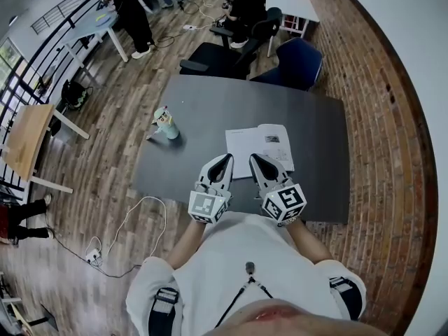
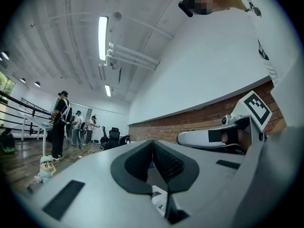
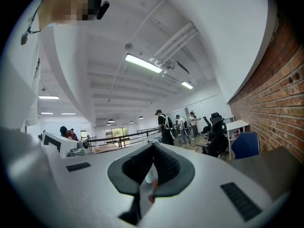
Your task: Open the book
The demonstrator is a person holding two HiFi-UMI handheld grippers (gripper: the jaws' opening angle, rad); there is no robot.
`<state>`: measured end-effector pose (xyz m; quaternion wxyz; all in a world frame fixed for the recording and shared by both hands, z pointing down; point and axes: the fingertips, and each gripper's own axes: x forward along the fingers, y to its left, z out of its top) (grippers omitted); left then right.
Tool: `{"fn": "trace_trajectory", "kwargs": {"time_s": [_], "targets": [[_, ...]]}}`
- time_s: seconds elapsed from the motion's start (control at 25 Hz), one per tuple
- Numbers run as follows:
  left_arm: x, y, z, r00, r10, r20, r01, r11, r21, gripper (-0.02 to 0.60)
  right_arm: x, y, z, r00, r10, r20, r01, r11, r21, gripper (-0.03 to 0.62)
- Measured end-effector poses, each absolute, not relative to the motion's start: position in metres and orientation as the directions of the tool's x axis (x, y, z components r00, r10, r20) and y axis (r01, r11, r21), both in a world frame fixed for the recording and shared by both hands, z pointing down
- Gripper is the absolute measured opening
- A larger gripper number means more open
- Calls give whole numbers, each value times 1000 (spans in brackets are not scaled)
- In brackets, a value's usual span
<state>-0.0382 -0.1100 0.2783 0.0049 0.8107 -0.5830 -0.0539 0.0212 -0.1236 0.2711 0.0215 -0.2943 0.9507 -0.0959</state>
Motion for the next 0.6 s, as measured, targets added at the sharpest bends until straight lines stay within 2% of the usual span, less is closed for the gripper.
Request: {"fn": "trace_trajectory", "kwargs": {"time_s": [0.6], "targets": [[-41, -96, 285, 332, -941, -67, -939, -337, 68, 23, 15, -111, 277, -826, -563, 22, -555, 807, -203, 35]]}}
